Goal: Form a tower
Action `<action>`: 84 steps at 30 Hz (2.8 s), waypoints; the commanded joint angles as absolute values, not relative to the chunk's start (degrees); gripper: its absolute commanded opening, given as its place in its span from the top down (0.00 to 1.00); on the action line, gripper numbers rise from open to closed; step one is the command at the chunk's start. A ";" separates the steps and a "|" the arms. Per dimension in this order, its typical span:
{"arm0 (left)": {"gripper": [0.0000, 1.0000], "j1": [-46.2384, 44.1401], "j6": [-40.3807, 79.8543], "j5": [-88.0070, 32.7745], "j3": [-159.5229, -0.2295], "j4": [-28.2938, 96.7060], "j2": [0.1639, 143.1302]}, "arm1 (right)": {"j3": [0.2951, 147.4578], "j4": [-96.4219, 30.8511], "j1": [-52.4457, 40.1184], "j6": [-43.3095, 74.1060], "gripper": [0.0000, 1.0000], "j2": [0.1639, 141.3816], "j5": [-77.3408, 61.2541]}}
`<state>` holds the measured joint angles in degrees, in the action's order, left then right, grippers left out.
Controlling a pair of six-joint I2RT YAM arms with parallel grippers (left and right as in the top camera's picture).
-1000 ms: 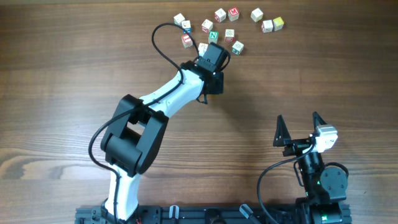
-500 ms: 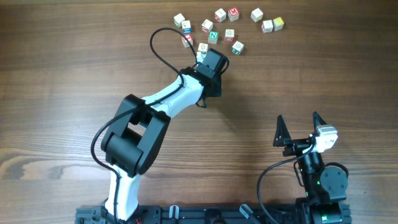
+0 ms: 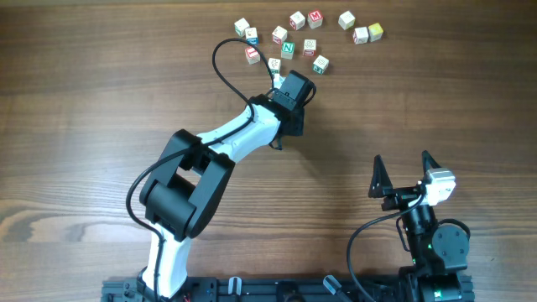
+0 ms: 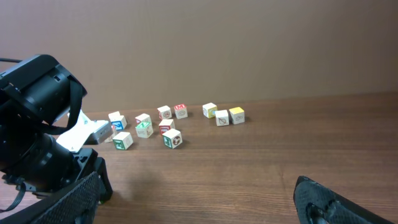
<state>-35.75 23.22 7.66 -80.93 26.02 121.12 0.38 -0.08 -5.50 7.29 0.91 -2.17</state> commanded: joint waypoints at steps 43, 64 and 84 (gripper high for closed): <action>0.57 -35.86 30.74 8.71 -80.14 24.84 121.73 | 0.32 0.08 -5.82 7.07 0.00 0.91 -2.92; 0.00 -31.20 20.32 9.47 -105.16 37.80 117.32 | 0.32 0.08 -5.82 7.09 0.01 0.93 -2.92; 0.00 -17.21 18.52 -5.30 -111.42 26.76 134.34 | 0.32 0.08 -5.82 7.09 0.00 0.93 -2.92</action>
